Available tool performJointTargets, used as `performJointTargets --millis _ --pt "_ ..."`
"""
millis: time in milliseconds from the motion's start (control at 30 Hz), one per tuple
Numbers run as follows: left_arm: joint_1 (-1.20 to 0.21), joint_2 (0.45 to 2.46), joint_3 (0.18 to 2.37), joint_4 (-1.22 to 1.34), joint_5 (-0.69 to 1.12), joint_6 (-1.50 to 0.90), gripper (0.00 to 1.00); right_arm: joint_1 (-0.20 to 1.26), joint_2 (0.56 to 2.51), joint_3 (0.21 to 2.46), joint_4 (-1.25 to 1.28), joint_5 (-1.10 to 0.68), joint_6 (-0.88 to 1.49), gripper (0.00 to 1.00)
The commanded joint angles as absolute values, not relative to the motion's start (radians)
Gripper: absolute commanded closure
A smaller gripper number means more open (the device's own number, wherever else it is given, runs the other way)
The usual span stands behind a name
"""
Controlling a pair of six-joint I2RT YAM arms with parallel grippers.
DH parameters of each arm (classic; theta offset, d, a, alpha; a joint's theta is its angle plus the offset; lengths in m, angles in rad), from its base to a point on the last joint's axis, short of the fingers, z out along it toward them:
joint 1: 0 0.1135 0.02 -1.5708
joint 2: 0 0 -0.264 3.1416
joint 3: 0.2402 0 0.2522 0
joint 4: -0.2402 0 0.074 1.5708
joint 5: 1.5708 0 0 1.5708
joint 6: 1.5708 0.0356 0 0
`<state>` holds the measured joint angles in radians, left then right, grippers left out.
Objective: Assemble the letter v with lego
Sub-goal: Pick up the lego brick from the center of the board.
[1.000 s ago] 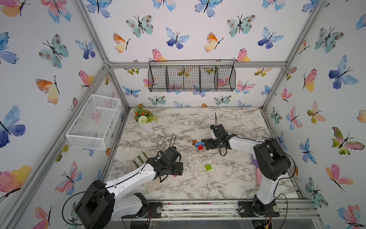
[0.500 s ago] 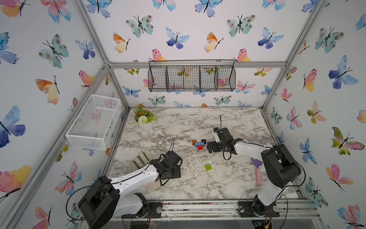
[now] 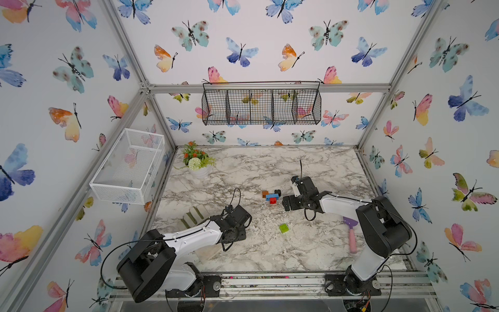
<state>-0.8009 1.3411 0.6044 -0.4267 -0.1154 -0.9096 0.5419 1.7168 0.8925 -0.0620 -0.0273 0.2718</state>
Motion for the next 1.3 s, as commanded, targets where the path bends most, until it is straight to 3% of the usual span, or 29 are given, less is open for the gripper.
performJointTargets --millis 0,300,700,867,967,1133,1267 --pt "-0.814 1.381 0.585 -0.437 -0.103 -0.905 0.57 0.537 1.683 0.878 -0.044 -0.028 0.275 0.01" --pt "-0.846 1.354 0.558 -0.491 -0.121 -0.927 0.51 0.537 1.675 0.872 -0.034 -0.044 0.277 0.01" --pt "-0.877 1.371 0.573 -0.518 -0.136 -0.886 0.71 0.537 1.665 0.864 -0.022 -0.061 0.279 0.01" --pt "-0.873 1.348 0.596 -0.484 -0.134 -0.819 0.75 0.537 1.614 0.816 0.053 -0.151 0.259 0.0" --pt "-0.832 1.3 0.604 -0.364 -0.028 -0.723 0.78 0.537 1.528 0.731 0.187 -0.301 0.222 0.01" --pt "-0.665 1.259 0.657 -0.134 0.342 -0.557 0.8 0.543 1.371 0.53 0.572 -0.638 0.213 0.04" --pt "-0.542 1.302 0.742 -0.07 0.624 -0.517 0.82 0.602 1.317 0.486 0.639 -0.697 0.142 0.06"
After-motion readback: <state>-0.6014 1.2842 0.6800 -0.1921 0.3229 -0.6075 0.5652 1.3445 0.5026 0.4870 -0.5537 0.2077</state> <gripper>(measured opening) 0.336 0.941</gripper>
